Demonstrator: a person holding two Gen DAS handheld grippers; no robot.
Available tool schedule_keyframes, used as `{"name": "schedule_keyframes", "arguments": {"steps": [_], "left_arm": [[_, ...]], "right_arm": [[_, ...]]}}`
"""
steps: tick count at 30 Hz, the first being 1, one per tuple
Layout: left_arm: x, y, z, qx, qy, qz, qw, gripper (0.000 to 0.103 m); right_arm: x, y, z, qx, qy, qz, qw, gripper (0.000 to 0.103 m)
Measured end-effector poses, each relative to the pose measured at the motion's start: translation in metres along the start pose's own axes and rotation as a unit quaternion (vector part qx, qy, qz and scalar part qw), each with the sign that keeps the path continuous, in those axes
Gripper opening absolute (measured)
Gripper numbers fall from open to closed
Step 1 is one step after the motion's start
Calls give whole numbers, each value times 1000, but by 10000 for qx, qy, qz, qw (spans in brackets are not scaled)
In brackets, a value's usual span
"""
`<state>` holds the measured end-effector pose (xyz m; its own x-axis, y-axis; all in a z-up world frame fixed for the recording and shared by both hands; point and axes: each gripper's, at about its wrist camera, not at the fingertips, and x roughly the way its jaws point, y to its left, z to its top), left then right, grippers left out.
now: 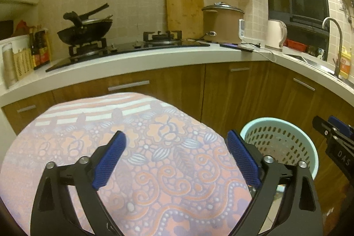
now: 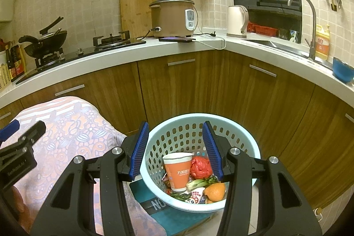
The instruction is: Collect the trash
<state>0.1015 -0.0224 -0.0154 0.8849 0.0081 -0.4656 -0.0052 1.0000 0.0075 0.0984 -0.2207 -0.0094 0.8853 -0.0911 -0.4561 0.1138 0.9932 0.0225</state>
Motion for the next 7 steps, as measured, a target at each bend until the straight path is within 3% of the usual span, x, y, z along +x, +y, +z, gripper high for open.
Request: {"name": "schedule_keyframes", "arguments": {"steps": [7], "left_arm": [[-20,13,-2,3,-131,21,9999,93]], "right_arm": [[-15,3,3,-18,-72,14,10000,47]]}}
